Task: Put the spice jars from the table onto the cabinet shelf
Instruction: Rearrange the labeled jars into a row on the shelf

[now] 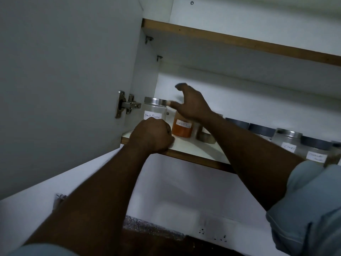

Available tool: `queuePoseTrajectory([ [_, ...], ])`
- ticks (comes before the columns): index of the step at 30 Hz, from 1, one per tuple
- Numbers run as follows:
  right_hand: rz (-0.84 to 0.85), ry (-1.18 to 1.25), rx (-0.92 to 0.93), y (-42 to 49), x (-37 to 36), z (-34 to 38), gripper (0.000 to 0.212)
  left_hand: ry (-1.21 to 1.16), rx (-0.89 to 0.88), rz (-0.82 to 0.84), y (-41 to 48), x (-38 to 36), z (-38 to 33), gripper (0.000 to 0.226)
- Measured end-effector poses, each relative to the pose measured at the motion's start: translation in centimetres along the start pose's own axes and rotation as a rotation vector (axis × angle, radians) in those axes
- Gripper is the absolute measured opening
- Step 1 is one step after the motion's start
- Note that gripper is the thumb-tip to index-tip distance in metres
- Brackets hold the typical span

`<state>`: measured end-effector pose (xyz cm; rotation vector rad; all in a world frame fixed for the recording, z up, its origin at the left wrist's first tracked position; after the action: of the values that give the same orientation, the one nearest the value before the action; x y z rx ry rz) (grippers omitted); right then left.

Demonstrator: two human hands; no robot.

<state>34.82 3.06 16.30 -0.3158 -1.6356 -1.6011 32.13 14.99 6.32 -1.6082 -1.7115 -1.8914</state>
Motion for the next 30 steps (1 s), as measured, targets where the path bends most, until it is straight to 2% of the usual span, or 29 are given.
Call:
queuePoseTrajectory([
  [2,-0.021,0.088,0.07,0.4,0.3,3.4,0.061,0.044,-0.022,-0.023,-0.5,0.1,-0.1,0.024],
  [4,0.086,0.026,0.144,0.8,-0.9,6.3,0.054,0.071,-0.018,-0.042,-0.7,0.3,0.1,0.025],
  [7,0.26,-0.14,0.172,0.8,-3.5,8.0,0.065,0.045,-0.029,-0.043,-0.7,0.5,0.0,0.025],
  [9,0.302,-0.192,0.171,0.8,-4.6,7.8,0.07,0.041,-0.043,-0.05,-0.7,0.6,-0.2,0.024],
  [21,0.302,-0.225,0.073,2.9,-6.8,2.4,0.072,0.036,-0.042,-0.06,-0.5,0.7,0.1,0.026],
  [30,0.307,-0.231,0.064,4.2,-8.0,1.6,0.072,0.027,-0.045,-0.046,-0.2,0.3,0.3,0.028],
])
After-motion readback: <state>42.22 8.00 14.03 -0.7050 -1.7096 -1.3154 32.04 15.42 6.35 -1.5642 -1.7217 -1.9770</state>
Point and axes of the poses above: each hand's wrist, its own y-axis towards the middle knuckle, its own x-axis out of the back of the hand, z = x × y, the point moved 9 cm from there along y, towards the middle knuckle, and after that the axes turned 6 degrees about y, right-handed, at the moved point
